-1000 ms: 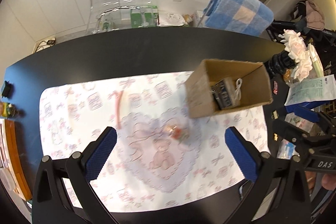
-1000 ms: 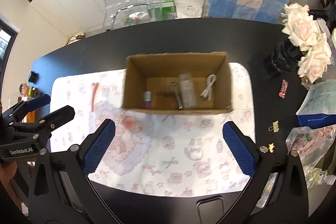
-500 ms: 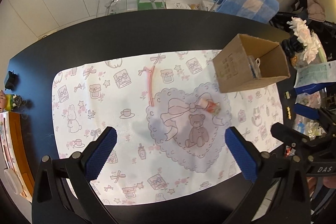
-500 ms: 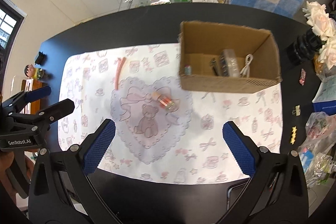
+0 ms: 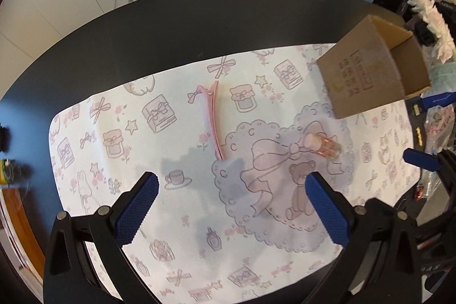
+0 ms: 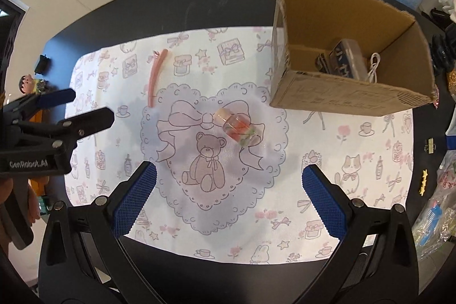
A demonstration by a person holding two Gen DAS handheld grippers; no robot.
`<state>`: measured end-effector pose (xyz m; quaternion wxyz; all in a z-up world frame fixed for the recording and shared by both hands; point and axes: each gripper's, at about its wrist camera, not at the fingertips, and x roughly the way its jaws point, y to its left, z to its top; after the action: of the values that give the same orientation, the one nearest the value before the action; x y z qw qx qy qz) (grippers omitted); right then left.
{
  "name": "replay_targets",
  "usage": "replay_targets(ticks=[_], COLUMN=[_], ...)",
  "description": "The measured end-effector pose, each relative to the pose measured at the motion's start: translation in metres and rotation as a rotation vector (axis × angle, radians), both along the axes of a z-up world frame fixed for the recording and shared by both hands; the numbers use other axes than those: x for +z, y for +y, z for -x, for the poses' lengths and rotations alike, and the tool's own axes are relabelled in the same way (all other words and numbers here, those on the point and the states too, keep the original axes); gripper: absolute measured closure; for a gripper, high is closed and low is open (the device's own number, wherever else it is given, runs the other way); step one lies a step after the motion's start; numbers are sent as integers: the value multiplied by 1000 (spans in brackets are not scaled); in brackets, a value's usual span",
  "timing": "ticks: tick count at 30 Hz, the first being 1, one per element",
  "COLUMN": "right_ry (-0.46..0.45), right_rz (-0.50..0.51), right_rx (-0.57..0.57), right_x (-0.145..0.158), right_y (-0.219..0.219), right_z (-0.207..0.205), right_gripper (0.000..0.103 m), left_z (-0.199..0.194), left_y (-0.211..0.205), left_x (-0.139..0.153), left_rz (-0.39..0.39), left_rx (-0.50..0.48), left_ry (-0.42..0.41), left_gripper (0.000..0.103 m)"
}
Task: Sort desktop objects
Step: 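Withdraw both tools from the box back over the mat, then close the left tool on the pink hair clip while the right tool closes on the glass bottle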
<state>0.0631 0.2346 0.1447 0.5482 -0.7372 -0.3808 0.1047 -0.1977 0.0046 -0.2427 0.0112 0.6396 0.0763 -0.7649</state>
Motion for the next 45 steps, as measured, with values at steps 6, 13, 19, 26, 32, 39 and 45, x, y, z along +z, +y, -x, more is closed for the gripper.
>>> replay_targets(ticks=[6,13,19,26,32,39,45], right_ry=[-45,-54,-97,-150,-152,-154,-179], right_rz=[4,1,5,13,14,16,15], right_rx=[-24,-43,-43,-59,-68,-63,-56], right_x=[-1,-1,-4,-9,-7,-5,-6], right_y=[23,49,64,78,88,97,98], right_z=[-26,-40,-54,-67,-72,-77,-81], right_gripper=[0,0,0,0,4,24,44], left_z=[18,31,42,51,54,54,50], left_y=[-3,-4,-6,-7,-6,-7,-14], left_x=[-29,-55,-71,-82,-87,-83,-77], left_rz=[20,39,45,53,61,86,137], left_rx=[-49,-90,-118,-146,-154,-158,-150], left_ry=[-40,-66,-80,-76,-67,-48,-34], left_gripper=[0,0,0,2,11,25,77])
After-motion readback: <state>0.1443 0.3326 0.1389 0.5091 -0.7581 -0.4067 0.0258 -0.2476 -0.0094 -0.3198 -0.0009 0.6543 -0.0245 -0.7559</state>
